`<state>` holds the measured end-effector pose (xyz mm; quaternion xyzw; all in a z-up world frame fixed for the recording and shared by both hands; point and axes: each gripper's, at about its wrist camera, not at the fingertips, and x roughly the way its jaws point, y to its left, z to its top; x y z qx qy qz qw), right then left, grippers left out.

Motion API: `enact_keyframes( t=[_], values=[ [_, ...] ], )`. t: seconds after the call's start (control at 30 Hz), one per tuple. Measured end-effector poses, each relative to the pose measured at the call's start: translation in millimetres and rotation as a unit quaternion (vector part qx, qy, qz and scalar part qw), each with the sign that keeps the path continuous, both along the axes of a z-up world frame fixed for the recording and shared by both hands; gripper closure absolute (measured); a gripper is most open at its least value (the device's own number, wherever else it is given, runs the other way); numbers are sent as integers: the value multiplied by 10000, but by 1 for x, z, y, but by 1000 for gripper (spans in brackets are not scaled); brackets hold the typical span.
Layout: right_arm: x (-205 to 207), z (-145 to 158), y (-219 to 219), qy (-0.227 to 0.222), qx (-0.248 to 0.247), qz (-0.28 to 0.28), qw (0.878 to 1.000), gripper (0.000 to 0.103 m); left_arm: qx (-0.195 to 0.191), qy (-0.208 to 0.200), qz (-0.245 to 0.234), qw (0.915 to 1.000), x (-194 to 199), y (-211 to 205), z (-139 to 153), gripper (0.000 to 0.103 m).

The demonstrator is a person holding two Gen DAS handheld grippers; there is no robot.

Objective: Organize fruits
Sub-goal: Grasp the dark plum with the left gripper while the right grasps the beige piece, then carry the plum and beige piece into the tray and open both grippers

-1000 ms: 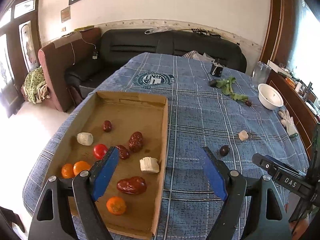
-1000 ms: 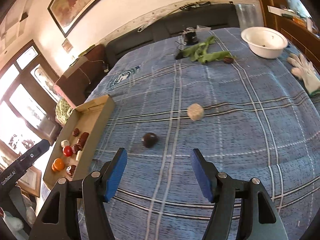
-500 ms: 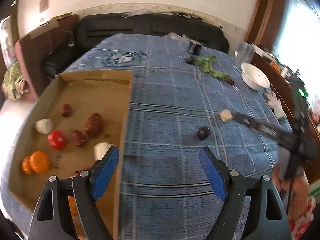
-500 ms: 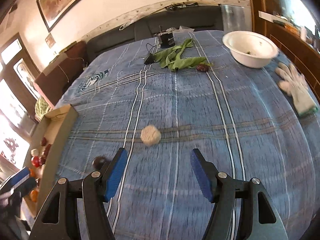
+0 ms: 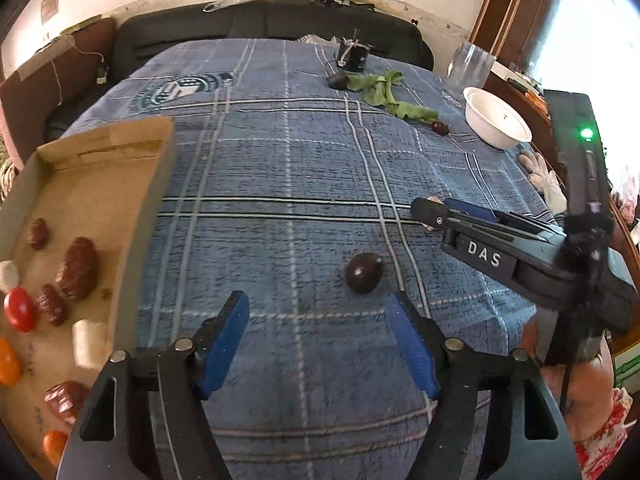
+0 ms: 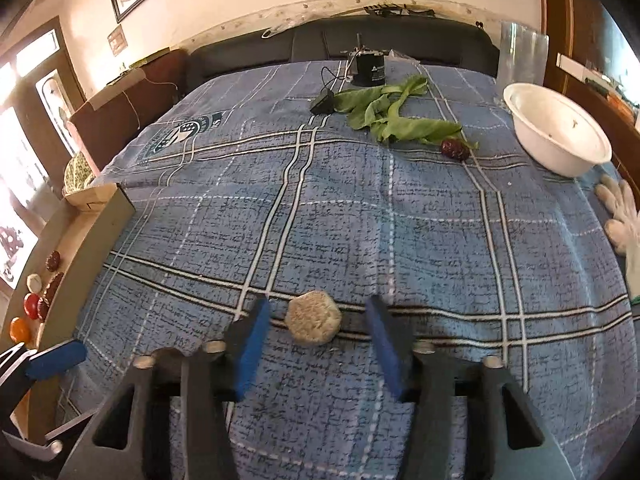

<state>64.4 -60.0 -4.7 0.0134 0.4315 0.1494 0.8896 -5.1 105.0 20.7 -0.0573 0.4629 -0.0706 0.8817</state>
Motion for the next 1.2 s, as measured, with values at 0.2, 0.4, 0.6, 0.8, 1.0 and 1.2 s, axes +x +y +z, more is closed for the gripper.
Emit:
enact_keyframes(
  t=[0.2,0.4,0.6,0.8,1.0,1.2],
  values=[
    [-3,1,-4,1,97,36,9999,73,7,-22,-222,9998,15,-19,-9,36],
    [-4,2,-12,13,236,-27,9997,73,436,-309,-340,9980,14,-32,-12,76],
    [-8,6,-17,-74,343,-102,9993,73,5,-308,-192,9993,8,-17,-4,83],
    [-14,13,-17,-199,473,-55,9987,73,-302,-507,164,9981,-17,16,23,83],
    [-25,22,1,-243,567,154,9980,73,-219,-694,650,9952,-38,74,54,82],
    [-45,63,59,-376,711,922,9925,72,160,-669,1204,9903,-26,146,69,82]
  ],
)
